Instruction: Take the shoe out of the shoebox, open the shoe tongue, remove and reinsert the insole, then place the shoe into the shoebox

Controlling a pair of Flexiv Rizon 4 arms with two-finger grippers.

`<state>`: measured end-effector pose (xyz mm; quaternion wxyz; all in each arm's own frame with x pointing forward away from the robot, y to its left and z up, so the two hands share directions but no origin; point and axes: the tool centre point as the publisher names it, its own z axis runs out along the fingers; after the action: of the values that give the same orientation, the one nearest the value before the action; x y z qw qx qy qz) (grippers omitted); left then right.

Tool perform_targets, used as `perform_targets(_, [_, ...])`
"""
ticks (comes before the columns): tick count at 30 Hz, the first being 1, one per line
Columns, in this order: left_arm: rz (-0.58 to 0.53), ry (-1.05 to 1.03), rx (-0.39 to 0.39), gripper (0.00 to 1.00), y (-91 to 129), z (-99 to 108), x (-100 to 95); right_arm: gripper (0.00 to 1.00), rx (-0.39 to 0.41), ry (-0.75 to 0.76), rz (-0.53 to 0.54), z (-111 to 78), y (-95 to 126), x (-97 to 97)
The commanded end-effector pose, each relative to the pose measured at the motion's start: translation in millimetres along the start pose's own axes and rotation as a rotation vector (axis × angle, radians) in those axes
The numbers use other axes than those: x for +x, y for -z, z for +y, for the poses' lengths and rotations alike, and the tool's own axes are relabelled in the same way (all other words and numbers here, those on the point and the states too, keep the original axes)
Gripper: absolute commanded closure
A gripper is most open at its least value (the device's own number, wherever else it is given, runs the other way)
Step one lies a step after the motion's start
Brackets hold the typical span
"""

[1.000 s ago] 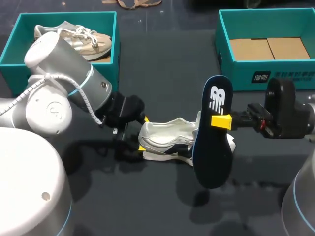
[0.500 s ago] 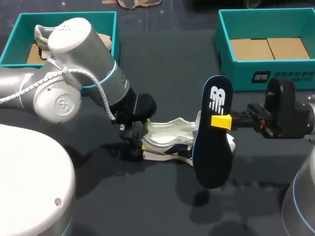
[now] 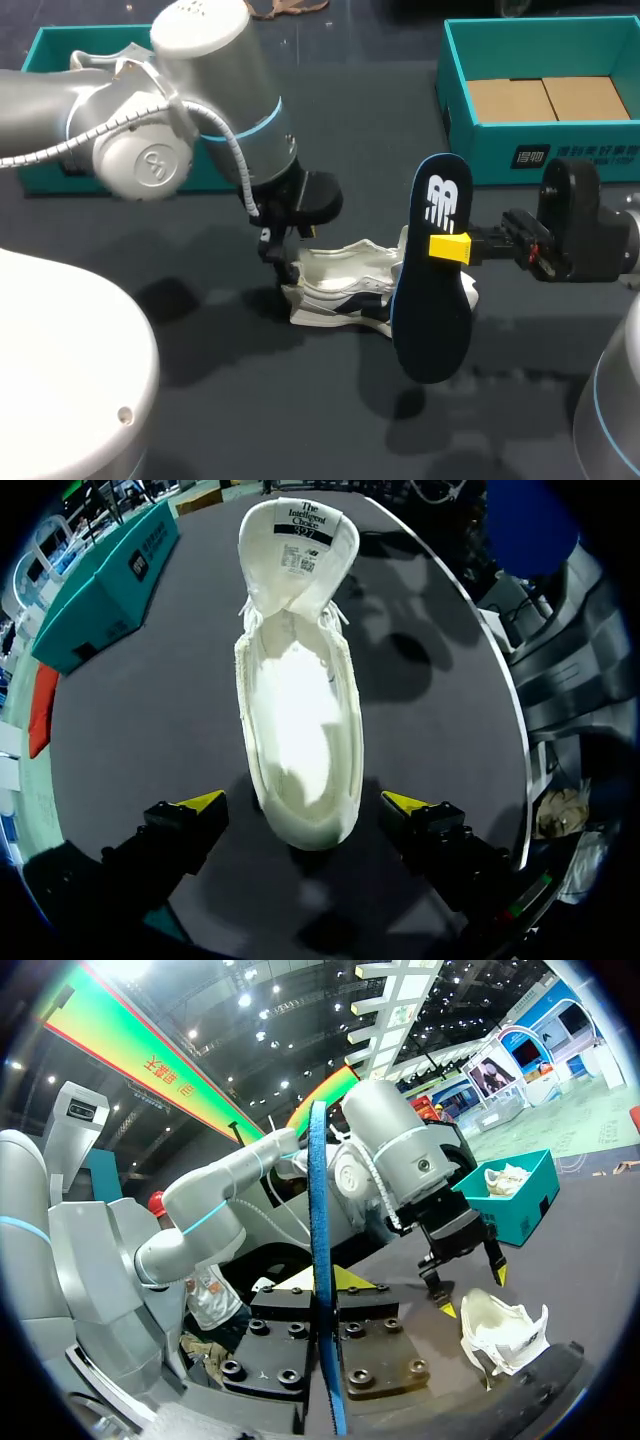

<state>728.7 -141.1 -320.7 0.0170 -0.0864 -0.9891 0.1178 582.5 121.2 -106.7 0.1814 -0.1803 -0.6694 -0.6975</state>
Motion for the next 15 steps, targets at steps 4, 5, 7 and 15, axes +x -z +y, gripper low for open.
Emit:
perform_targets(4, [-0.043, -0.028, -0.088, 0.0, 28.6, -28.9, -15.1, 1.0, 0.0, 0.0, -0.002, -0.7, -1.0, 0.4])
perform_targets(5, [-0.042, -0.03, -0.089, 0.0, 25.9, -33.3, -20.9, 1.0, 0.0, 0.0, -0.002, -0.7, -1.0, 0.4])
perform_targets(7, [-0.059, -0.029, -0.104, 0.0, 17.6, -41.5, -32.0, 1.0, 0.0, 0.0, -0.002, -0.7, -1.0, 0.4])
perform_targets(15, [-0.048, -0.034, -0.102, 0.0, -27.1, -60.3, -64.8, 1.0, 0.0, 0.0, -0.002, -0.7, -1.0, 0.4])
